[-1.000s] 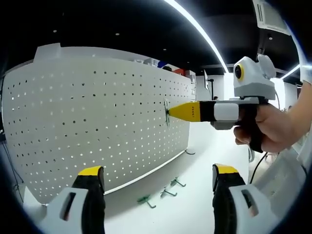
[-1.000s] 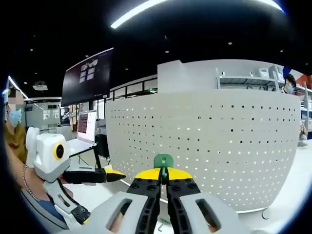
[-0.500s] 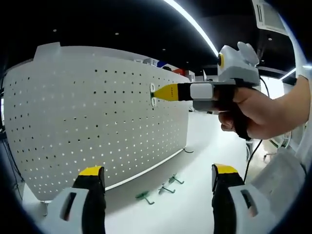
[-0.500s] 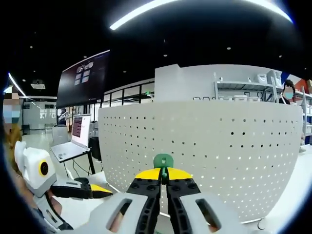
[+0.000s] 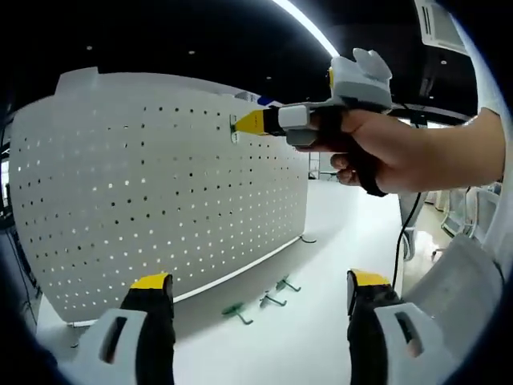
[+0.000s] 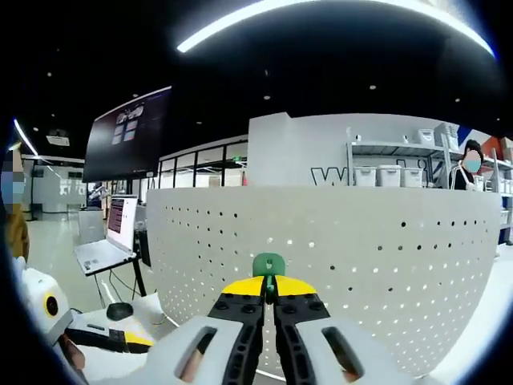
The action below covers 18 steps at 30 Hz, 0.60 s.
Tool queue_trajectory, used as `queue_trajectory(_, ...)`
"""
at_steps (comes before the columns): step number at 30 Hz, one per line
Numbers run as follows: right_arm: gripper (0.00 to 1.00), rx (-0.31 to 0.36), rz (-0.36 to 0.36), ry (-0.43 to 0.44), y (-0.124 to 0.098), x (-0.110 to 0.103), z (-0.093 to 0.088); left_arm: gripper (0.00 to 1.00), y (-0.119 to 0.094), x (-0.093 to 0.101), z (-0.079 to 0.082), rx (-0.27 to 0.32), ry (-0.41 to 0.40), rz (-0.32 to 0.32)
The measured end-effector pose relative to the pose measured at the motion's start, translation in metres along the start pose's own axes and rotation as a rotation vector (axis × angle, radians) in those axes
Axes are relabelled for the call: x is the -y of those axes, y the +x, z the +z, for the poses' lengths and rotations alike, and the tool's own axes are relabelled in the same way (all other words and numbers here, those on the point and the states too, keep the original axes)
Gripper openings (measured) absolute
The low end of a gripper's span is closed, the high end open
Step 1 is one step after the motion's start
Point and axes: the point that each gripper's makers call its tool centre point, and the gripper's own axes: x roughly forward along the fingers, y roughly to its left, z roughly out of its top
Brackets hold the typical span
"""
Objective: Insert the hook assembly into the mounting plate slot until the hook locks in place.
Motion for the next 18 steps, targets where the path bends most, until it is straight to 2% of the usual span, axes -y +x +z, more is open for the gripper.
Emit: queue_trajectory(18,0.01,0.044,-0.038,-0.018,0.022,0.012,0.019,0.90,-0.008,0.006,-0.019,-0.032,-0.017,-0.012)
